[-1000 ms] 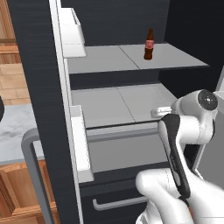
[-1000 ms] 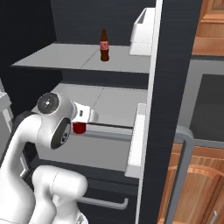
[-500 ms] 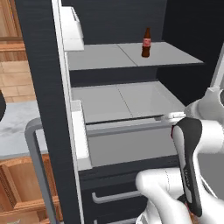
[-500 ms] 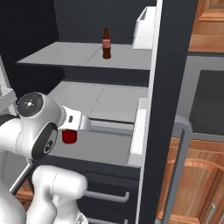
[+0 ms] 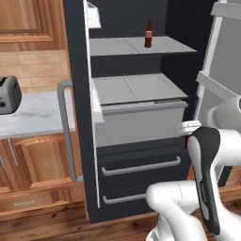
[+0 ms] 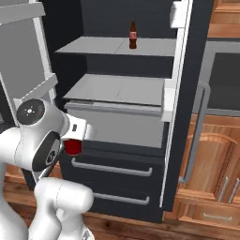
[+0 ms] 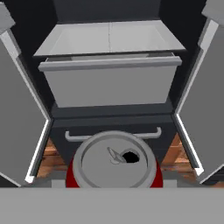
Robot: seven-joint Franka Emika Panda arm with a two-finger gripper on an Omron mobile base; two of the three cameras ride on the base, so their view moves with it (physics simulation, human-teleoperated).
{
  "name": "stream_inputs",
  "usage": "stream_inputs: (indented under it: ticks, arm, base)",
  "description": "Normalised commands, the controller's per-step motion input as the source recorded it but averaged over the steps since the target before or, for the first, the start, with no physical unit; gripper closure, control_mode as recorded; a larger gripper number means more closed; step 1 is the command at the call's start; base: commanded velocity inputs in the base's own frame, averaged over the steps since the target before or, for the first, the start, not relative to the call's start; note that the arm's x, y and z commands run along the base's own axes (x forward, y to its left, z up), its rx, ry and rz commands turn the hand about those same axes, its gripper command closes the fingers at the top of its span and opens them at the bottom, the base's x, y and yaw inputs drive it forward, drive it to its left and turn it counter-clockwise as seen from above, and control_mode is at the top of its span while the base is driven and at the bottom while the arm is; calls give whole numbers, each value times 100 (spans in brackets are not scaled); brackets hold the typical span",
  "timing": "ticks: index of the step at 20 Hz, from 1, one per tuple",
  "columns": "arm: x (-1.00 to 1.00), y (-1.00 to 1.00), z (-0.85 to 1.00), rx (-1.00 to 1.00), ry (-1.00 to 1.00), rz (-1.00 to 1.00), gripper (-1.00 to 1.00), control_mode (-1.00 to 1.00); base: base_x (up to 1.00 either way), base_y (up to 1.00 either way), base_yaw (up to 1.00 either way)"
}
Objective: Open the fridge, grab two sodas, and place both sodas inside the bowl with ice on the dining counter.
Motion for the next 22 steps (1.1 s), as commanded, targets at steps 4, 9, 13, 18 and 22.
stream_inputs:
  ticks: [4, 9, 13, 18, 22]
  arm:
    - [0, 0, 0, 0, 0, 0, 100, 100]
    - [0, 0, 0, 0, 0, 0, 100, 100]
    - [0, 0, 0, 0, 0, 0, 100, 100]
    - [0, 0, 0, 0, 0, 0, 100, 100]
    - [0, 0, 0, 0, 0, 0, 100, 100]
  base:
    - [-100, 29, -24]
    - [-93, 12, -46]
    - [-70, 10, -57]
    - [-52, 8, -63]
    - [-37, 6, -68]
